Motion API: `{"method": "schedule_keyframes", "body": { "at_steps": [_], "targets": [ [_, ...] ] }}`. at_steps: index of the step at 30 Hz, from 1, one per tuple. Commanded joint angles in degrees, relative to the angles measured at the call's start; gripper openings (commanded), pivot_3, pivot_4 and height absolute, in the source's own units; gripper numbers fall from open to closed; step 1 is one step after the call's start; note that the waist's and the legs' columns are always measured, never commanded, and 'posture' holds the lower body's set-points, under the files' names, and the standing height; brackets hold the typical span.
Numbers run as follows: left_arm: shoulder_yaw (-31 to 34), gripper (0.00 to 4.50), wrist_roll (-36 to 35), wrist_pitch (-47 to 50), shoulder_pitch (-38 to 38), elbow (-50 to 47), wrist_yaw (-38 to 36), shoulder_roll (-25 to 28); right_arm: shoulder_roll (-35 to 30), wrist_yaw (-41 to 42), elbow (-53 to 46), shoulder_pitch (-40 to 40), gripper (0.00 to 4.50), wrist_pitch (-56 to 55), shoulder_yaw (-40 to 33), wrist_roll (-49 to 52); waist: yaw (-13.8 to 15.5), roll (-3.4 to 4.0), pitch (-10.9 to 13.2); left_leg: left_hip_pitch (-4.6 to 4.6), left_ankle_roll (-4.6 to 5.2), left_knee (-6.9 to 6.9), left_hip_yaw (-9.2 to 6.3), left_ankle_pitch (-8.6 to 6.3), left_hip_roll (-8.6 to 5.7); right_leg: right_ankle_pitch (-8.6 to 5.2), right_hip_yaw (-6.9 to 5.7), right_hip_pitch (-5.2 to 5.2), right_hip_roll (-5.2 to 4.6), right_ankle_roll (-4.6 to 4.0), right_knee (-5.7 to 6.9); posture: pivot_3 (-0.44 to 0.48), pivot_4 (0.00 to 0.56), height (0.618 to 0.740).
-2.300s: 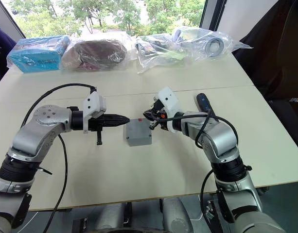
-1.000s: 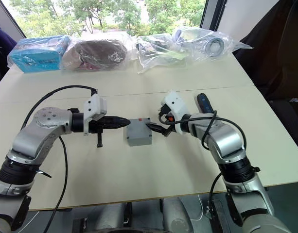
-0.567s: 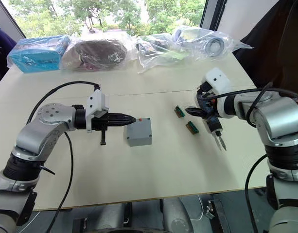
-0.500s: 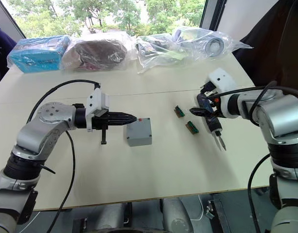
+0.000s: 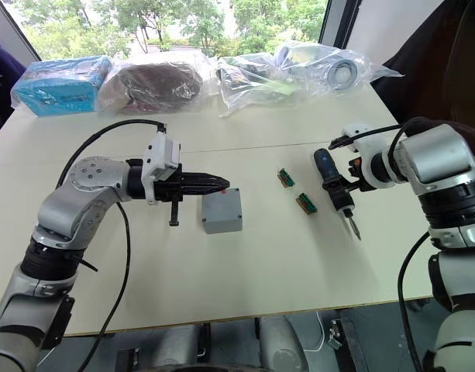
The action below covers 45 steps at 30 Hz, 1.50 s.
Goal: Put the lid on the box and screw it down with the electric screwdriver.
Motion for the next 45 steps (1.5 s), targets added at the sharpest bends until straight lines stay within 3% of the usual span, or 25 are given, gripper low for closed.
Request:
{"method": "schedule_keyframes", "body": {
  "at_steps": [1, 10, 13, 19, 23, 26, 29, 32, 35, 40, 45],
  "targets": [
    [0.6, 0.00, -0.4, -1.6, -1.1, -0.9, 0.1, -0.6, 1.1, 2.0, 7.6, -4.6, 4.40, -2.0, 4.7, -3.3, 0.0, 0.00, 0.0, 0.00, 0.00, 0.00, 0.02, 0.00, 0.00, 0.00, 0.00, -0.01, 0.00, 0.00, 0.00, 0.000, 0.150, 0.740],
    [1.1, 0.00, -1.4, -1.6, -0.4, -2.6, 1.3, -1.5, 6.0, 10.9, 21.8, -10.8, 4.40, -9.9, 15.6, -10.5, -0.1, 0.00, 0.0, -0.02, 0.00, -0.02, -0.01, 0.00, 0.00, 0.01, -0.01, -0.07, 0.01, 0.01, 0.04, 0.000, 0.150, 0.740],
    [1.3, 0.00, -1.3, -1.5, 0.3, -3.0, 2.1, -1.3, 8.2, 12.5, 25.4, -11.2, 3.84, -12.3, 16.7, -12.8, -0.1, -0.01, 0.0, -0.01, 0.00, -0.01, 0.00, 0.00, 0.00, 0.01, -0.01, -0.05, 0.00, 0.01, 0.03, 0.000, 0.150, 0.740],
    [2.1, 0.00, -0.6, -1.2, 2.3, -2.7, 3.1, 0.8, 9.5, 14.1, 28.8, -13.7, 1.94, -14.6, 14.3, -16.1, -0.2, -0.01, 0.0, 0.06, 0.00, 0.00, -0.02, 0.00, 0.00, 0.02, -0.01, -0.02, 0.02, 0.00, 0.11, 0.000, 0.150, 0.740],
    [1.0, 0.00, 1.2, -2.2, 3.8, -1.0, 2.8, 2.4, 8.5, 12.6, 27.3, -16.7, 1.88, -14.7, 9.4, -16.5, -0.2, 0.07, 0.0, 0.05, 0.00, 0.01, 0.01, 0.00, 0.00, 0.03, 0.00, -0.07, 0.01, -0.02, 0.15, 0.000, 0.150, 0.740],
    [0.2, 0.00, 2.8, -3.4, 4.3, 0.4, 2.1, 3.2, 7.0, 12.6, 18.9, -16.2, 1.88, -14.7, 5.1, -15.0, -0.1, 0.09, 0.1, -0.11, -0.01, 0.00, 0.00, 0.00, 0.00, 0.03, -0.01, -0.27, 0.01, -0.01, 0.20, 0.000, 0.150, 0.740],
    [-0.6, 0.00, 3.7, -4.3, 4.4, 2.5, 1.0, 3.5, 9.6, 8.9, 6.3, -13.1, 1.88, -15.2, -8.4, -9.2, -0.1, 0.14, 0.1, -0.14, 0.00, -0.06, 0.01, 0.00, 0.00, 0.03, -0.01, -0.36, 0.01, -0.01, 0.22, 0.000, 0.150, 0.740],
    [-1.4, 0.00, 4.5, -5.2, 4.2, 4.7, 0.1, 3.0, 17.9, 2.8, -9.9, -6.8, 1.88, -19.6, -24.6, -1.8, -0.1, 0.11, 0.1, -0.15, 0.00, -0.14, -0.06, 0.00, 0.04, 0.02, -0.07, -0.39, 0.05, -0.02, 0.28, 0.000, 0.150, 0.740],
    [-2.3, 0.00, 5.4, -6.2, 4.1, 6.7, -0.7, 2.7, 28.5, -5.4, -22.6, -1.8, 1.88, -24.1, -34.9, 3.1, 0.0, 0.13, 0.1, -0.18, 0.00, -0.20, -0.18, 0.00, 0.08, 0.02, -0.16, -0.39, 0.09, -0.02, 0.28, 0.000, 0.150, 0.740],
    [-3.4, 0.00, 6.9, -7.2, 3.9, 9.1, -1.6, 2.1, 39.7, -11.4, -34.3, 5.8, 1.88, -33.0, -39.3, 9.5, 1.4, 0.10, 0.0, -0.25, -0.04, -0.02, -0.18, 0.02, -0.03, 0.04, -0.21, -0.26, -0.09, 0.00, 0.22, 0.000, 0.150, 0.740],
    [-4.7, 0.00, 8.7, -7.8, 4.0, 11.2, -1.2, 0.7, 45.6, -13.1, -41.2, 16.2, 1.88, -42.2, -32.7, 9.8, 1.3, 0.08, 0.0, -0.18, -0.05, 0.03, -0.15, 0.03, -0.08, 0.07, -0.17, -0.09, -0.11, 0.06, 0.06, 0.000, 0.150, 0.740]
  ]
}}
